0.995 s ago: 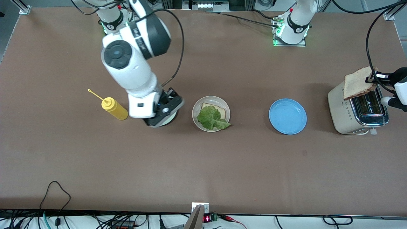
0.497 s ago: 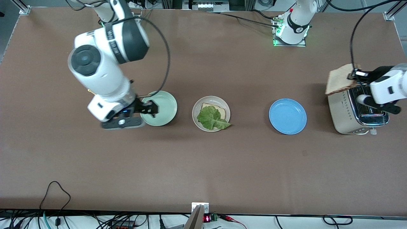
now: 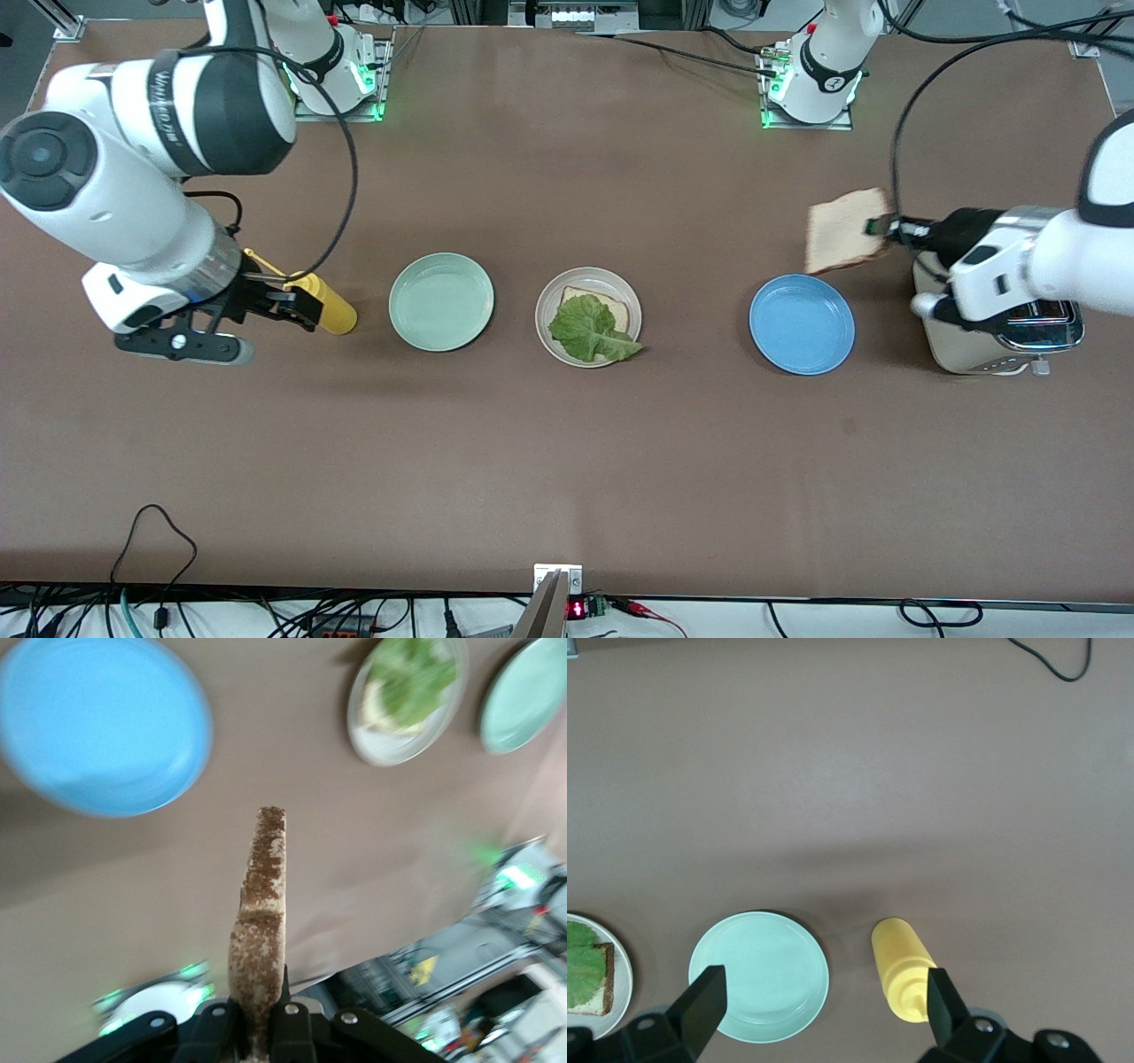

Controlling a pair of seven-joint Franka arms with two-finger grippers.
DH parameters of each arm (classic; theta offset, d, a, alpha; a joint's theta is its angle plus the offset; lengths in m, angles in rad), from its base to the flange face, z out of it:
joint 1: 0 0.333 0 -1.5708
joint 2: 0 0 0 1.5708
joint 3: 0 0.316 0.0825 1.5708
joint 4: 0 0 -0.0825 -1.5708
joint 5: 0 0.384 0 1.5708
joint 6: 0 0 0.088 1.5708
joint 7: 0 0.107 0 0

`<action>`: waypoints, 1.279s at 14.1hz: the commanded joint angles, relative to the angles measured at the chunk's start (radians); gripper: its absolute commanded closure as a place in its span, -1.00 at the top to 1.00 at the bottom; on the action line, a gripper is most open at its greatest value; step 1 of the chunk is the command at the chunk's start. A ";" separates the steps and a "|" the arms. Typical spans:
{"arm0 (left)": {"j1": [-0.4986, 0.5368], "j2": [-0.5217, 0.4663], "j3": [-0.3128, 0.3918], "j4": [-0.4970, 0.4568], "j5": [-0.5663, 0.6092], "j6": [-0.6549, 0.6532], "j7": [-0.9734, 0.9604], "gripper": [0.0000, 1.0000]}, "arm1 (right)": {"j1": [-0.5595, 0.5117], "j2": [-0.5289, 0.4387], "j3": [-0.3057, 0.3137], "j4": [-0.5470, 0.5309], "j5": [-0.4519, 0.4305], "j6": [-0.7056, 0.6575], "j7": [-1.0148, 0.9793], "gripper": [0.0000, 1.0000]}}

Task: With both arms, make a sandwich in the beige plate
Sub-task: 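Withdraw the right gripper while the left gripper lifts the bread slice, then lower the bread onto the lettuce with the left gripper and release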

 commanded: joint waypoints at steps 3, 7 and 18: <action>-0.128 0.069 0.003 -0.046 -0.230 0.224 -0.086 -0.99 | 0.014 -0.056 -0.052 -0.054 -0.019 -0.004 -0.025 1.00; -0.183 0.176 -0.003 -0.075 -0.429 0.349 -0.036 -0.99 | -0.048 -0.088 -0.003 -0.065 -0.024 -0.007 -0.031 1.00; -0.266 0.340 -0.006 -0.288 -0.776 0.729 0.608 -0.99 | -0.758 -0.396 0.749 -0.334 -0.166 0.068 0.009 1.00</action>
